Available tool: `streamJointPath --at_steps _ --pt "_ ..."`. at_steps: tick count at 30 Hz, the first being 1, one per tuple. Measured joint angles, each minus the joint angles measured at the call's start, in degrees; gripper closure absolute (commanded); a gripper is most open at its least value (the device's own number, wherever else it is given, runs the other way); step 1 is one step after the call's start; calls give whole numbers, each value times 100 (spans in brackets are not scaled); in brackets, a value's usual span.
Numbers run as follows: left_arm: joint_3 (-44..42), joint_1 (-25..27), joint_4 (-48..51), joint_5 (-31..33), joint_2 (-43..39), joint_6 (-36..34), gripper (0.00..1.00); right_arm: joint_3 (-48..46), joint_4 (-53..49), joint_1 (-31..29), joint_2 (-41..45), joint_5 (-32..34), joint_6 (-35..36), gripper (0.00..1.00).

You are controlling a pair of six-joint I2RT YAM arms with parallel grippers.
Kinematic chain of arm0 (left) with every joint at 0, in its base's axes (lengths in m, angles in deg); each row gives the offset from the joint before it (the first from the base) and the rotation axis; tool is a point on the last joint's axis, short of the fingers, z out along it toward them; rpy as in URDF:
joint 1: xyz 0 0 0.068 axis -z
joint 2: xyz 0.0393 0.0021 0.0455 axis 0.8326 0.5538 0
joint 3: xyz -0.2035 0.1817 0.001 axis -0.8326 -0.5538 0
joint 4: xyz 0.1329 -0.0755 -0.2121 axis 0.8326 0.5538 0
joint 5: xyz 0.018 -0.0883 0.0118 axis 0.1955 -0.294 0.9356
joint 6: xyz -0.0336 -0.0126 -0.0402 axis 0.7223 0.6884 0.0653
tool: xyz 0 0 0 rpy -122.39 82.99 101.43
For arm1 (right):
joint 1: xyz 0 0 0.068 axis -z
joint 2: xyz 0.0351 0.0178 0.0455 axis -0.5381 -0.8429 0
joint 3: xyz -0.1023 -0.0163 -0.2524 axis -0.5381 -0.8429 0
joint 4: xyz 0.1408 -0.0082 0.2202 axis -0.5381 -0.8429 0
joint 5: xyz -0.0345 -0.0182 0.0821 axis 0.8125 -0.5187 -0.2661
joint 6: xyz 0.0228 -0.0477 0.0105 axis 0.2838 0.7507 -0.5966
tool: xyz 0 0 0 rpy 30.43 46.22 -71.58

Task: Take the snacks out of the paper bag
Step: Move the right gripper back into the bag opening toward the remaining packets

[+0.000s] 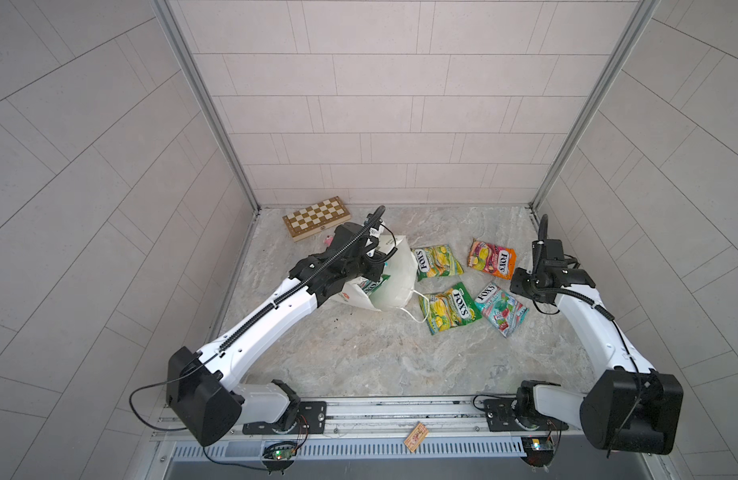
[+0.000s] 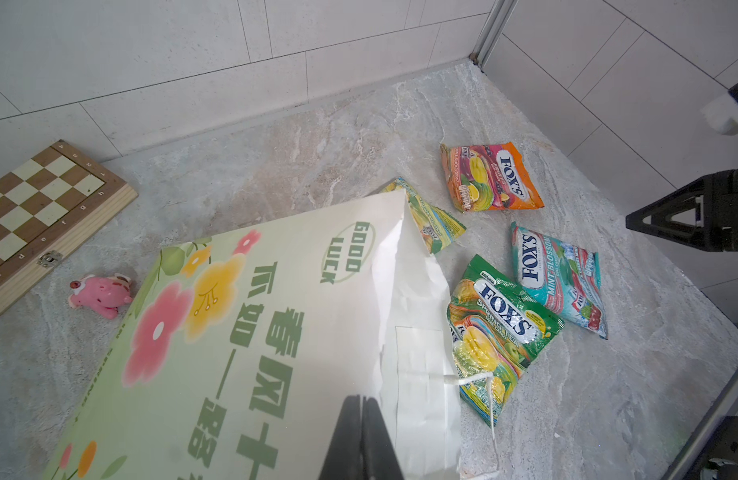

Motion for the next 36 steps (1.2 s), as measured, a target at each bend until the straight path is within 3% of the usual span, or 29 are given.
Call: streamJointPath --at_steps 8,15,20,27,36 --pt "0 0 -17 -195 -2 -20 100 -221 957 -1873 494 -1034 -581 56" --pt "0 0 -20 -326 -2 -13 100 -221 1893 -3230 417 -1167 -1027 56" --pt "0 0 -22 -387 -2 -11 100 -205 2361 -3668 -26 -1106 -1222 56" --pt "0 0 -24 -398 -2 0 100 -81 2612 -3766 -852 -1233 -1419 56" --pt "-2 0 -151 -326 -2 205 100 -31 3093 -4304 -1145 -1510 -1510 56"
